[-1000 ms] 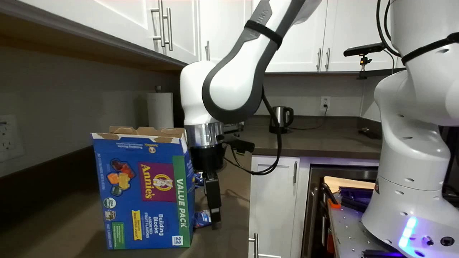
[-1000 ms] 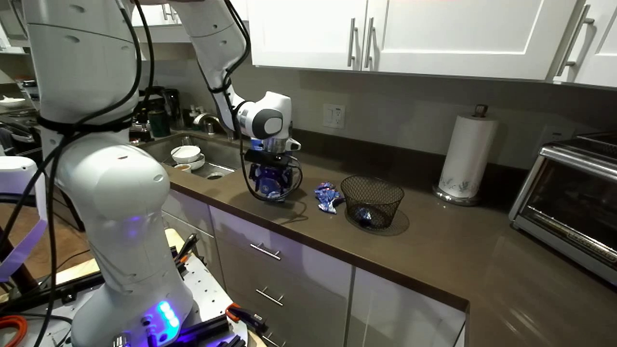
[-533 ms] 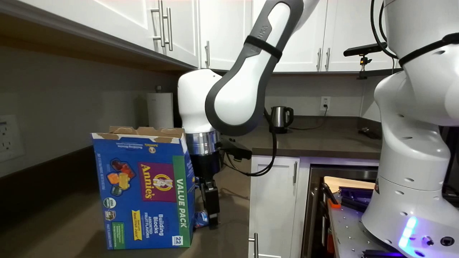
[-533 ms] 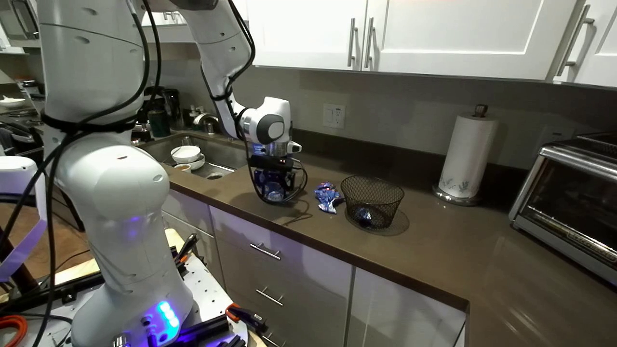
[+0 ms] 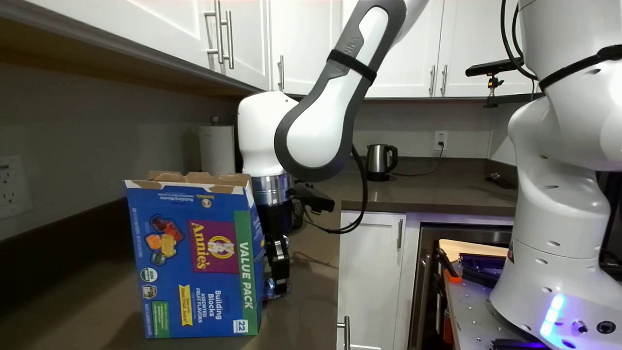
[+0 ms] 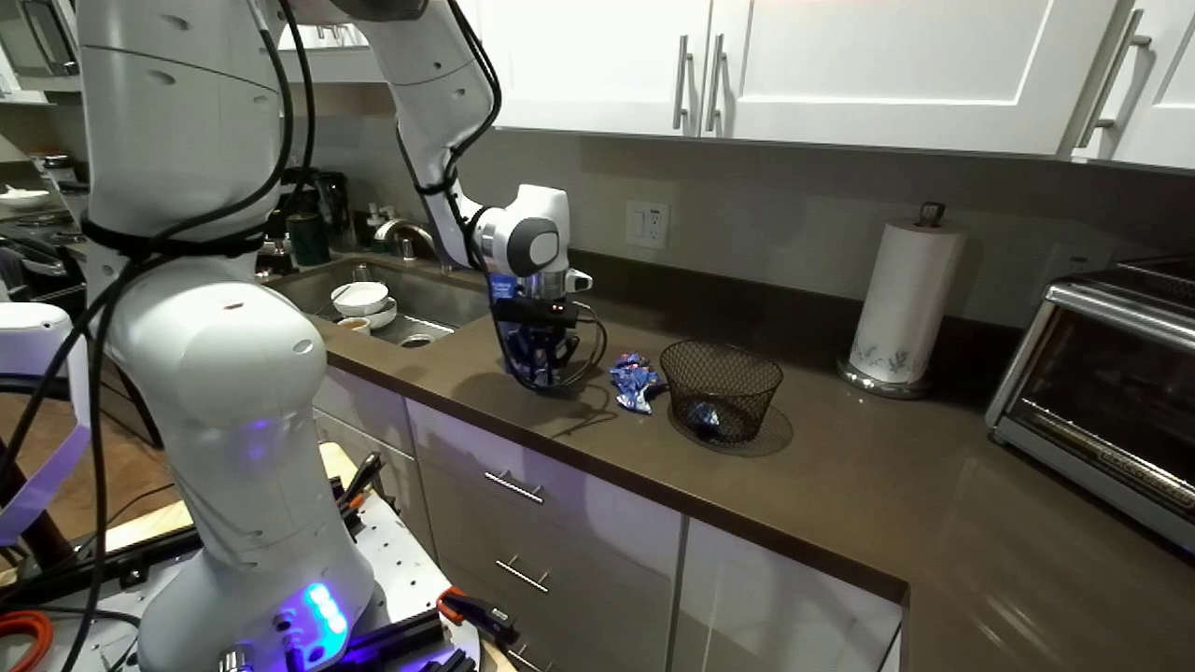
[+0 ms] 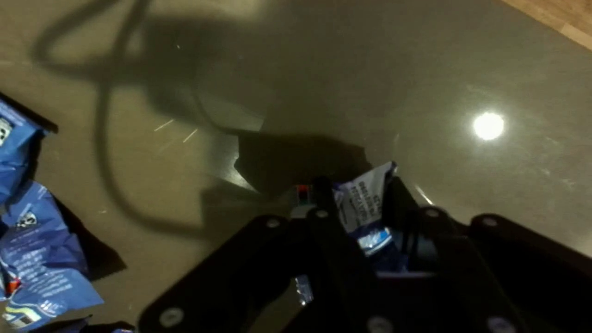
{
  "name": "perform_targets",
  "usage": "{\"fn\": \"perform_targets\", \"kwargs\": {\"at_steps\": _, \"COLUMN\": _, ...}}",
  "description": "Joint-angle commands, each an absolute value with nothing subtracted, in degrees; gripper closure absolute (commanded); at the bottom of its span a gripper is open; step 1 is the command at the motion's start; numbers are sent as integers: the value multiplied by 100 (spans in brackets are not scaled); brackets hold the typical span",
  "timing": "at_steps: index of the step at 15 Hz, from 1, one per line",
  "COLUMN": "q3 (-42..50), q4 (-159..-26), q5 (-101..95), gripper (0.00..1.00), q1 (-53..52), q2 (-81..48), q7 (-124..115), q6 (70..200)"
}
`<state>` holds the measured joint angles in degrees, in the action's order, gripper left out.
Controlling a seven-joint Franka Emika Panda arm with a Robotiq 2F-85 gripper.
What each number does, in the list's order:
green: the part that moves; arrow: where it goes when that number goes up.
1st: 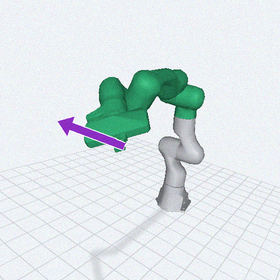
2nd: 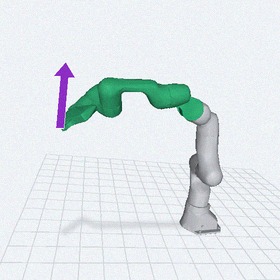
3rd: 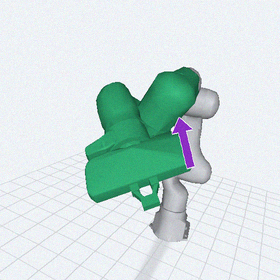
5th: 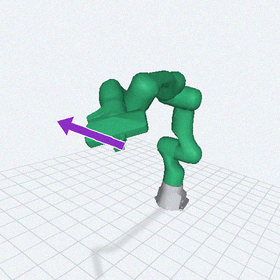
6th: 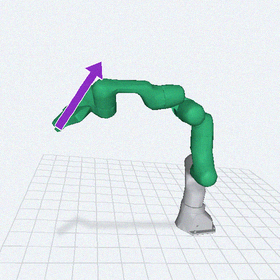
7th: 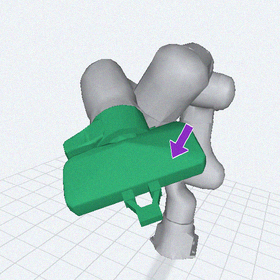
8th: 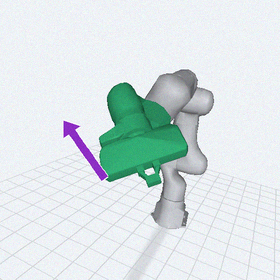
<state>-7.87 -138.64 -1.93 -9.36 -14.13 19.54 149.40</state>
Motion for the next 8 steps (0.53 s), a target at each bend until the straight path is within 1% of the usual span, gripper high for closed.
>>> {"fn": "perform_targets", "kwargs": {"at_steps": 1, "q3": -817, "q4": -13842, "q5": -330, "gripper": 95, "q1": -756, "q2": -1357, "q7": 1888, "q6": 14922}}
{"fn": "perform_targets", "kwargs": {"at_steps": 3, "q3": -783, "q4": -13849, "q5": -354, "gripper": 100, "q1": -702, "q2": -1250, "q7": 1870, "q6": 14803}}
{"fn": "perform_targets", "kwargs": {"at_steps": 5, "q3": -776, "q4": -13940, "q5": -384, "gripper": 100, "q1": -734, "q2": -1122, "q7": 1749, "q6": 14717}}
{"fn": "perform_targets", "kwargs": {"at_steps": 7, "q3": -773, "q4": -13978, "q5": -399, "gripper": 96, "q1": -740, "q2": -956, "q7": 1708, "q6": 14592}}
{"fn": "perform_targets", "kwargs": {"at_steps": 8, "q3": -781, "q4": -13987, "q5": -405, "gripper": 97, "q1": -753, "q2": -847, "q7": 1694, "q6": 14501}}
